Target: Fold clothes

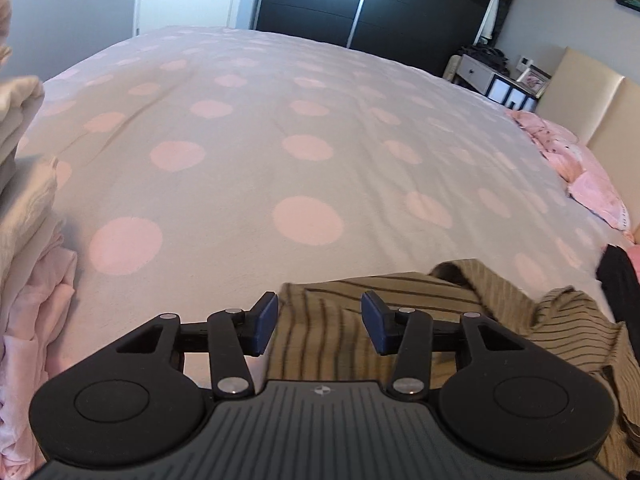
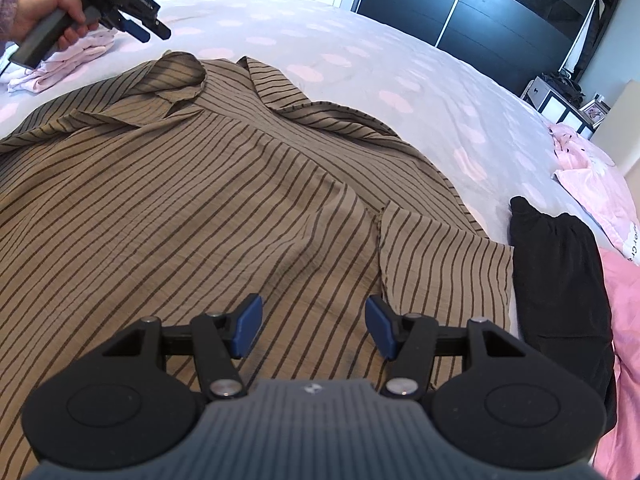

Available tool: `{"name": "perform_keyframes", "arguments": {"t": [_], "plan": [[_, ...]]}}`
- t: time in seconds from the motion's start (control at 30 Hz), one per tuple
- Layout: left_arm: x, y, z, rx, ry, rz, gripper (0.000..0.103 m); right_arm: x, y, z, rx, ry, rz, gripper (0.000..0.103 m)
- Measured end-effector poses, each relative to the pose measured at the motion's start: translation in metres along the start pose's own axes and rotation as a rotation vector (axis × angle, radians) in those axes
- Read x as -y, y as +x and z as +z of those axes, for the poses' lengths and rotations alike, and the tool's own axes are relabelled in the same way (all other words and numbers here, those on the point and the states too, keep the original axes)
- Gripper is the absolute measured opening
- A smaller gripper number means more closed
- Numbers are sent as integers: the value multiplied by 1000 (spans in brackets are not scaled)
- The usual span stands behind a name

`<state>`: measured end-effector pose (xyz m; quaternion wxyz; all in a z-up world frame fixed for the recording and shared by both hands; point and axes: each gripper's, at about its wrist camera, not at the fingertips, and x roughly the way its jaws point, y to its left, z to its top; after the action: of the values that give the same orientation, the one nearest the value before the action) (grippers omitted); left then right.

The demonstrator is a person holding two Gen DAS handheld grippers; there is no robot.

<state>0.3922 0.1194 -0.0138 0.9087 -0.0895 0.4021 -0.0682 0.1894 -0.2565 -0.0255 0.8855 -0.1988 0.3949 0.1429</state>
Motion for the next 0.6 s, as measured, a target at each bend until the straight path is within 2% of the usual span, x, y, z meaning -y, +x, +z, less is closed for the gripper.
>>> {"name": "perform_keyframes", "arguments": {"t": [0.07,0.2,0.27,0.3,0.33,0.4,0.5,0.6], "plan": [[-5,9,-1,-9,-21,-11,45,0,2,1,-7,2,1,61],[-6,26,-4,-6,-3,-12,43,-1,8,2,-22,6,3,60],[-7,38,-9,-28,10,-28,21,-3,11,2,-30,4,5,61],[-7,42,-11,-37,13,-33,6,-3,13,2,-34,2,6,61],[-9,41,-11,-17,3,-30,2,-3,14,2,-38,0,7,61],[-13,39,-11,24,-16,-22,1,-4,17,4,-42,-4,6,61],[-26,28,-1,92,-49,35,0,-6,20,6,-43,-11,7,61],[-41,28,2,89,-80,35,0,-11,24,10,-43,-27,10,61]]}}
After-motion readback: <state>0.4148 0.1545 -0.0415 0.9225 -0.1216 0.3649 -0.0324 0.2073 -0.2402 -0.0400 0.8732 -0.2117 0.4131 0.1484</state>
